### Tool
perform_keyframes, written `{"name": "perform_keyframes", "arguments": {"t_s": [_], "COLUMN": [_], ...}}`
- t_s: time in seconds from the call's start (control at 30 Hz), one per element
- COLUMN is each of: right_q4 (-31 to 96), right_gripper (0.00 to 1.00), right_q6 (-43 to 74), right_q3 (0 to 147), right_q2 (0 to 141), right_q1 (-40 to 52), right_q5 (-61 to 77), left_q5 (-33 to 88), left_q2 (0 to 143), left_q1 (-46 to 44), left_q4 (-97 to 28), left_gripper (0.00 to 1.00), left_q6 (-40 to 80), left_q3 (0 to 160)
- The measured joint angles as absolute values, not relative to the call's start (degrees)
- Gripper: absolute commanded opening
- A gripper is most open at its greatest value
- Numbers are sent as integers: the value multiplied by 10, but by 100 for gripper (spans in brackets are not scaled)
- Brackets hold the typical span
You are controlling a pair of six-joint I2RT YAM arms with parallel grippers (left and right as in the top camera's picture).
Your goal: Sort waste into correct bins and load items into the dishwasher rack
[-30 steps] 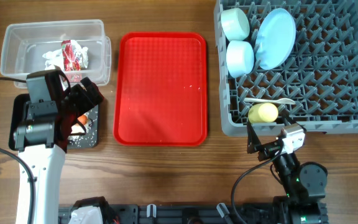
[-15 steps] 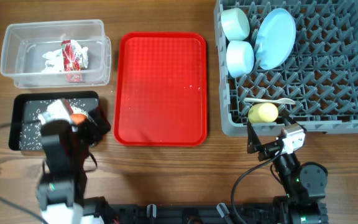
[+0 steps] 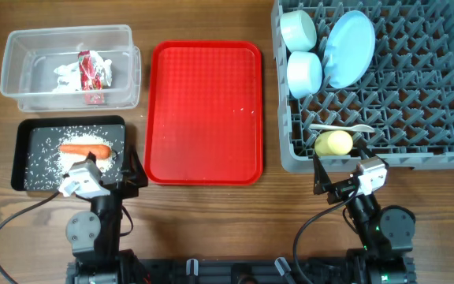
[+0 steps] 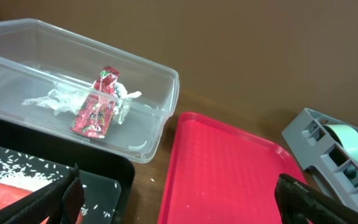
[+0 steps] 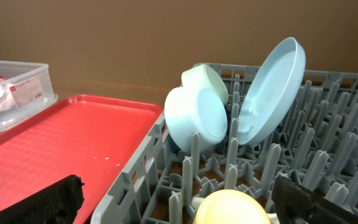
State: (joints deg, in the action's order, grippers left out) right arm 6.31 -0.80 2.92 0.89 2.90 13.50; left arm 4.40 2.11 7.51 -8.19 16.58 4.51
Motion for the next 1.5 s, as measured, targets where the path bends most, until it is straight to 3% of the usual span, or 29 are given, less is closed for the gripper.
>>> {"name": "perform_keyframes", "arguments": {"t_s": [0.13, 1.5], "right_q4": [63, 63], "right_gripper": [100, 100], "right_q6": [-8, -8], "right_q3": [29, 29], "right_q2": [9, 9], "right_q1": [29, 29], "right_q5": [135, 135], "left_q5": [44, 44], "left_q2": [8, 8], "left_q1": [75, 71], "left_q4": [-23, -40], "left_gripper": [100, 100], "left_q6": [166, 166], "left_q3": [13, 8]}}
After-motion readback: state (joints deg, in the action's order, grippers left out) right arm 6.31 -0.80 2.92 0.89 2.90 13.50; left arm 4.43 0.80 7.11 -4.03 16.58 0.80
